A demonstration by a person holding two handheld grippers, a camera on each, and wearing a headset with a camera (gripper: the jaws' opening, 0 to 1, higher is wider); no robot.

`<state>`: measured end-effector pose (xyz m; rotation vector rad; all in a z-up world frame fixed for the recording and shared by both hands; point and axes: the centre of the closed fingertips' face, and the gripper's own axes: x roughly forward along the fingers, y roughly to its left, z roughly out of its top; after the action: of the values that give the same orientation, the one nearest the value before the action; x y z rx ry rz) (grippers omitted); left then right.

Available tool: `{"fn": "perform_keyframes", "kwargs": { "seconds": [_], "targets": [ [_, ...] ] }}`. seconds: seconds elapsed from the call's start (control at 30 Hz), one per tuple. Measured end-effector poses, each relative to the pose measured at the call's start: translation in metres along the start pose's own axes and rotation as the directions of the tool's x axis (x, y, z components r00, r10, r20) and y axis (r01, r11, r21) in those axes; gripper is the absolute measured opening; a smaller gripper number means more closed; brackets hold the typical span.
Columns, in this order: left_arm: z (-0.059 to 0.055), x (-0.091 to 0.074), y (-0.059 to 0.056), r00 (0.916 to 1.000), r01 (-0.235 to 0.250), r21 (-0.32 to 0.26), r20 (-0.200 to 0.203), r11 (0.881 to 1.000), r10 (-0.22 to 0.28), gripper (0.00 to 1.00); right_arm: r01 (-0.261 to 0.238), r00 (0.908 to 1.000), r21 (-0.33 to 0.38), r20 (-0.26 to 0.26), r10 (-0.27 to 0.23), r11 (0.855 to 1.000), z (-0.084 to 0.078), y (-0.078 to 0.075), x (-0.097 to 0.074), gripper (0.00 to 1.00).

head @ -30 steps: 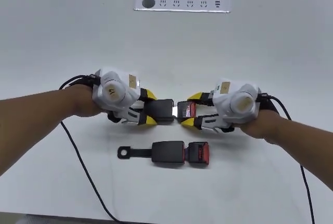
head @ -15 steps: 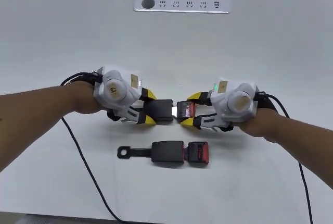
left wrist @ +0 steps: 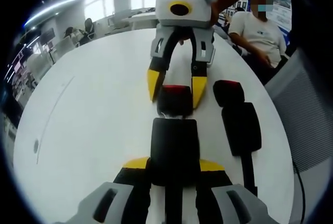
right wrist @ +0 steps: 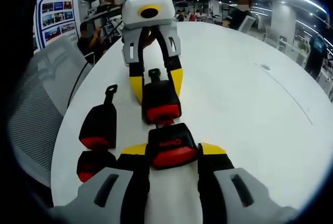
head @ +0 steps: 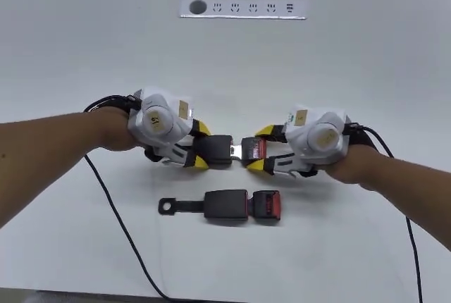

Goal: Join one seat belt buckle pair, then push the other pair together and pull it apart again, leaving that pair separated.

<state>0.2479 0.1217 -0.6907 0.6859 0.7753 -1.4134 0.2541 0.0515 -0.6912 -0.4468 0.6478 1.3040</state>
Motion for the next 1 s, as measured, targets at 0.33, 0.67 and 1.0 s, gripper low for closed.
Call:
{"fn": "perform_keyframes", "kwargs": {
  "seconds": [0.33, 0.67, 1.0],
  "targets": [
    [-0.001, 0.000, 0.001, 0.9997, 0.003, 0.005, -0.025, 1.000, -0.002, 0.33, -0.005, 0.9999, -0.005, -0.012, 0.005, 1.000, -0.009, 0.001, -0.009, 0.35],
    [-0.004, 0.002, 0.003, 0.9996, 0.001, 0.002, -0.030, 1.000, -0.001, 0.34, 0.014, 0.9995, -0.001, -0.028, -0.014, 1.000, -0.027, -0.007, -0.030, 0.35],
    [-0.001, 0.002, 0.001, 0.9995, 0.002, 0.002, -0.031, 1.000, -0.002, 0.34, 0.023, 0.9992, 0.015, -0.034, -0.023, 1.000, -0.041, -0.010, -0.059, 0.35]
  ]
}}
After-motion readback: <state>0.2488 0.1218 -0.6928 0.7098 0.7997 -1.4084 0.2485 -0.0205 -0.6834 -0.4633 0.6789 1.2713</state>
